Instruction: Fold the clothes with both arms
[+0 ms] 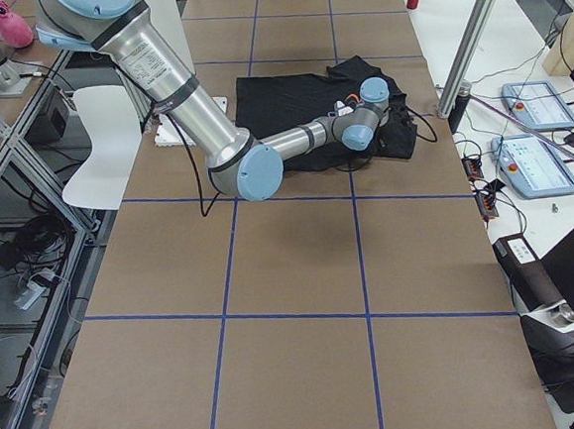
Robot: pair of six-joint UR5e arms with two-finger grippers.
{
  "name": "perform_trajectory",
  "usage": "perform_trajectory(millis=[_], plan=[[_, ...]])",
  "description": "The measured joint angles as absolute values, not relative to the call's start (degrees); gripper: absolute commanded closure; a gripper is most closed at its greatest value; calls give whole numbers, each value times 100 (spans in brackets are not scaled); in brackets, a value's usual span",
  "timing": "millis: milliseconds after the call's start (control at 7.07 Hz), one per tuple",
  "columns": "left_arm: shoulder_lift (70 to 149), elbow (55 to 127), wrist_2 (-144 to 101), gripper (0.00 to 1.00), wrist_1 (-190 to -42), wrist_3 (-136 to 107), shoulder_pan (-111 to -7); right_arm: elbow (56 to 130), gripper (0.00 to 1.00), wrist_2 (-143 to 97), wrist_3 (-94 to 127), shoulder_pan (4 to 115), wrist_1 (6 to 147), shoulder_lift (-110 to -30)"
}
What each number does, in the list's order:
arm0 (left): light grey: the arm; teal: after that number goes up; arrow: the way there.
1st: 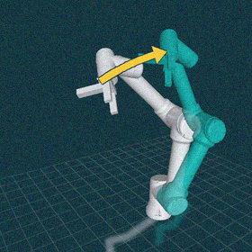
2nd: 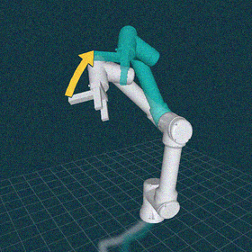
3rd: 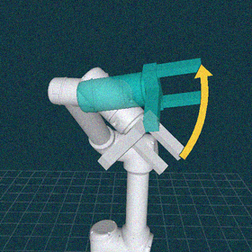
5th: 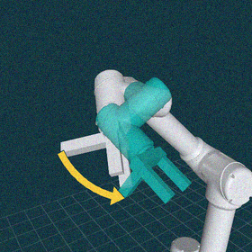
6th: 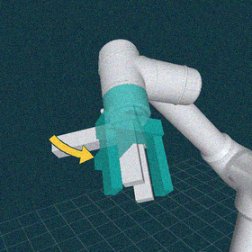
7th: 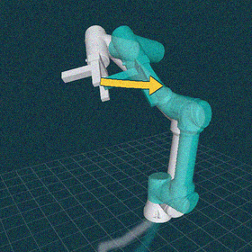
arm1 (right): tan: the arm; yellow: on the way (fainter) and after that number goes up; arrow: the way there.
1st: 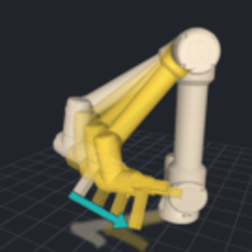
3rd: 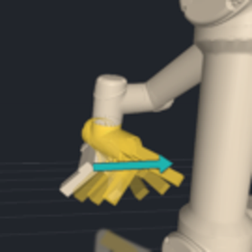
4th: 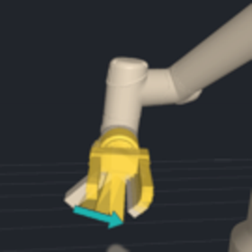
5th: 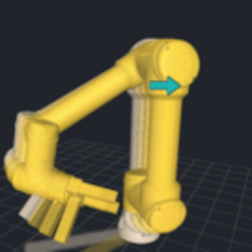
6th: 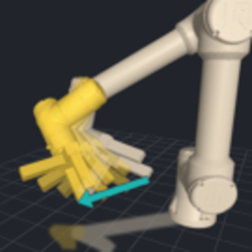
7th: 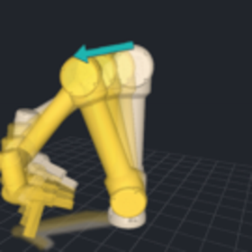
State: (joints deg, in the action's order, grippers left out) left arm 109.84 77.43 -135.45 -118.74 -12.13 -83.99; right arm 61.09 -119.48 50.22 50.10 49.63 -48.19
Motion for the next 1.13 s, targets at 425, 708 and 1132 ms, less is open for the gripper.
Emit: perform_trajectory(millis=[425,708,1132], plan=[[11008,7743,-13544,0,-11874,-1211,-8398,5965,84,-12023,5029,4940,4965,-4817],[11029,7743,-13544,0,-11874,-1211,-8397,5959,100,-12078,5035,4938,4966,-4814],[11038,7743,-13544,0,-11868,-1213,-8401,5994,100,-12224,5038,4953,4964,-4769]])
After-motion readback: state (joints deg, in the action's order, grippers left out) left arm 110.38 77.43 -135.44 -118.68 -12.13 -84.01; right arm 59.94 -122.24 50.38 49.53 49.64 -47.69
